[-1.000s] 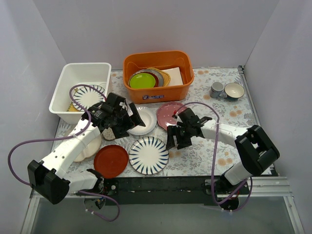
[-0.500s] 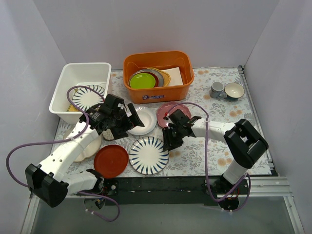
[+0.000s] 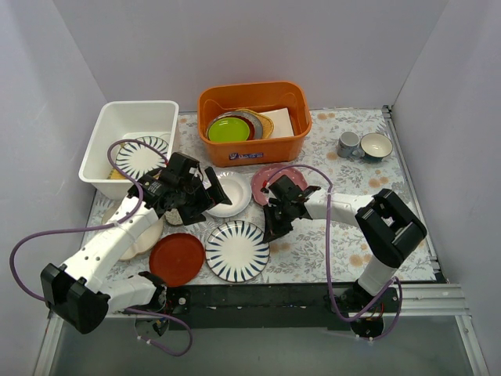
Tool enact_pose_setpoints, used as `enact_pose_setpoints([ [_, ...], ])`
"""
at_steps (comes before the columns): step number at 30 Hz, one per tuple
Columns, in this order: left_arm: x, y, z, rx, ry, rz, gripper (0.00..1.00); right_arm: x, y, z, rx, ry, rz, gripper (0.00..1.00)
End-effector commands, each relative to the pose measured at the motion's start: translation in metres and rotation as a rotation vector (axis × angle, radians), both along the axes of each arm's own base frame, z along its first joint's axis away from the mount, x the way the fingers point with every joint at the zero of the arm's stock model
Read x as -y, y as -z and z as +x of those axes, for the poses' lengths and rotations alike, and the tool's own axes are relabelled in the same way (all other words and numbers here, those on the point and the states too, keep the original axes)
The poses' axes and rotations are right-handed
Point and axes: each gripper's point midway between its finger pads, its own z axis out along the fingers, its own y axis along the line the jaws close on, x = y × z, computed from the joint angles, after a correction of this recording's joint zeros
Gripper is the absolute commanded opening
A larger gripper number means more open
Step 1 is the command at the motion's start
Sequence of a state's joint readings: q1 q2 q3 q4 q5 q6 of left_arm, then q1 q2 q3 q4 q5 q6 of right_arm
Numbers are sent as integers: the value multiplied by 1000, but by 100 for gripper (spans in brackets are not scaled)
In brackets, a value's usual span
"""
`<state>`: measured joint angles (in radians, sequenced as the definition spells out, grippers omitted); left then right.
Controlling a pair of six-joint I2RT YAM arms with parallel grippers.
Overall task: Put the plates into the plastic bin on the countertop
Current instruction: Pick up the plate from the corner of the board.
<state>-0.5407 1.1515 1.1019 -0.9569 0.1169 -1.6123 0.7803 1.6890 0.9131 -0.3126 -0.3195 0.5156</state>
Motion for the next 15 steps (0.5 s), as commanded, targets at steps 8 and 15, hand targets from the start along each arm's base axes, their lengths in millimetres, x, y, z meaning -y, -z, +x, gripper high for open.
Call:
enact_pose_setpoints([
  [8,1,6,-9,0,30,-16,98,14,-3,7,75,-3,-81,1],
  [15,5,15,-15,11,67,-47,95,15,-24,14,117,12,-58,1],
])
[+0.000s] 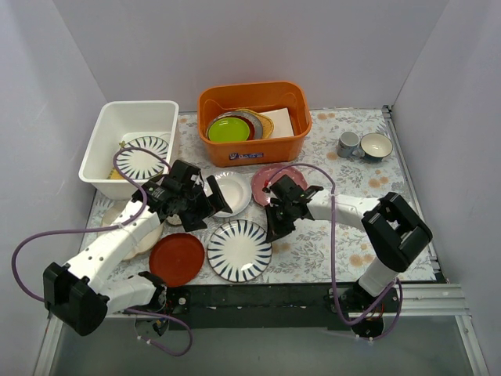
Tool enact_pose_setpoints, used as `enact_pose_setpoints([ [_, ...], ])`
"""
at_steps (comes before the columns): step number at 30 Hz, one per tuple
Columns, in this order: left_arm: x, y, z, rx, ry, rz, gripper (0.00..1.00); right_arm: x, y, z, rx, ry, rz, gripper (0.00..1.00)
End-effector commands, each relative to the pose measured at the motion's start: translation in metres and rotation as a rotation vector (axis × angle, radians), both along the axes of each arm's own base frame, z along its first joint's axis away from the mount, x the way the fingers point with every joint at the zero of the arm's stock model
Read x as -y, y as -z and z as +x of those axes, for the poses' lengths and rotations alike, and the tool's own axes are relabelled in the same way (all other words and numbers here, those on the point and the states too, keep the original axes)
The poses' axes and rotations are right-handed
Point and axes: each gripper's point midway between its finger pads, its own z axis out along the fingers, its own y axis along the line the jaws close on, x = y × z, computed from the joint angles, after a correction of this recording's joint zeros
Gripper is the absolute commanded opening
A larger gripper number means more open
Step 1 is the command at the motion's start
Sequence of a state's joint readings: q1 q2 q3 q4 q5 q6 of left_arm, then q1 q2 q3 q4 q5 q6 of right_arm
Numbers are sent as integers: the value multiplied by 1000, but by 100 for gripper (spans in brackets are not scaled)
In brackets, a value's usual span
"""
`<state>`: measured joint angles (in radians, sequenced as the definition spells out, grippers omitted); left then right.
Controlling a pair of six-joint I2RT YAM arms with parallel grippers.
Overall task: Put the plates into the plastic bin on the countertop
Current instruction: Pick up the plate from the corner of the board.
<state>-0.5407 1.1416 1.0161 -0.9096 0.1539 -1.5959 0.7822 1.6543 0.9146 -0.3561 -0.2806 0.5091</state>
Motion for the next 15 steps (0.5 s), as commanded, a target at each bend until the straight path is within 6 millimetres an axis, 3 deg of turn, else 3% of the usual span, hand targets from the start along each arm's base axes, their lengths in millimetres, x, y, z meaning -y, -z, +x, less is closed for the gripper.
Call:
enact_pose_setpoints([
  [1,2,-2,-7,36,31,-39,95,8,-20,14,98,6,-29,1],
  [15,-2,38,-21,-26,50,-19,94,17,-53,21,162,51,-3,1],
])
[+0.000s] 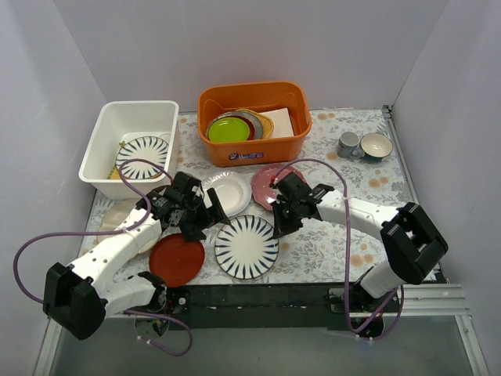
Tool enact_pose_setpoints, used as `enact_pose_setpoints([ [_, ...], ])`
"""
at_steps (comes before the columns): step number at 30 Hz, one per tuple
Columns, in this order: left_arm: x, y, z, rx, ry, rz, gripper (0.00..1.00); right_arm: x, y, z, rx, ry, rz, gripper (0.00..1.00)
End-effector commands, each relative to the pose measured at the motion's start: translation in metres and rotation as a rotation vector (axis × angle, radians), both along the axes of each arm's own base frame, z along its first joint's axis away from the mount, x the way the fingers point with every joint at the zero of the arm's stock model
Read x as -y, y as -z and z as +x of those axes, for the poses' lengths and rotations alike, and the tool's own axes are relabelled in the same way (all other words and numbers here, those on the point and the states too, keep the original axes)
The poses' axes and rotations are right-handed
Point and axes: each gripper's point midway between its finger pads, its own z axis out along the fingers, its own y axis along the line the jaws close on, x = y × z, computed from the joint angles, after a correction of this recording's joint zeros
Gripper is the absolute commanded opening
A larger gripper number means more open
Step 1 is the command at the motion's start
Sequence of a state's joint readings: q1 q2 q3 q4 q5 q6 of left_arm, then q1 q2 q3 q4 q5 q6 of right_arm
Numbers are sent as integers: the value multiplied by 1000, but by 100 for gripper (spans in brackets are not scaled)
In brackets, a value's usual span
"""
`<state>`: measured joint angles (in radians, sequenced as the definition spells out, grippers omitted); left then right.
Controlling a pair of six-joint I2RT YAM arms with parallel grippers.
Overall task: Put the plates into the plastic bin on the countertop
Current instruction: Pick up the plate from the corner of the board.
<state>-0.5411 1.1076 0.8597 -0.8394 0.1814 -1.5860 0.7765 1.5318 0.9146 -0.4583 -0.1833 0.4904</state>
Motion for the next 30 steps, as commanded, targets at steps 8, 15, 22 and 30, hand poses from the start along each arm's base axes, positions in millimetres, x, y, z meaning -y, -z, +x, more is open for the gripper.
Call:
enact_pose_setpoints([
  [8,5,10,-5,18,38,-35,93,5,-41,22,53,72,148,1],
  [15,6,17,-6,8,39,-38,92,9,-56,24,55,95,232,1],
  [22,12,22,-8,-1,49,-69,90,5,-72,23,66,83,316,1],
  [30,24,30,-8,-17,70,-102,89,7,-85,25,88,85,381,1],
])
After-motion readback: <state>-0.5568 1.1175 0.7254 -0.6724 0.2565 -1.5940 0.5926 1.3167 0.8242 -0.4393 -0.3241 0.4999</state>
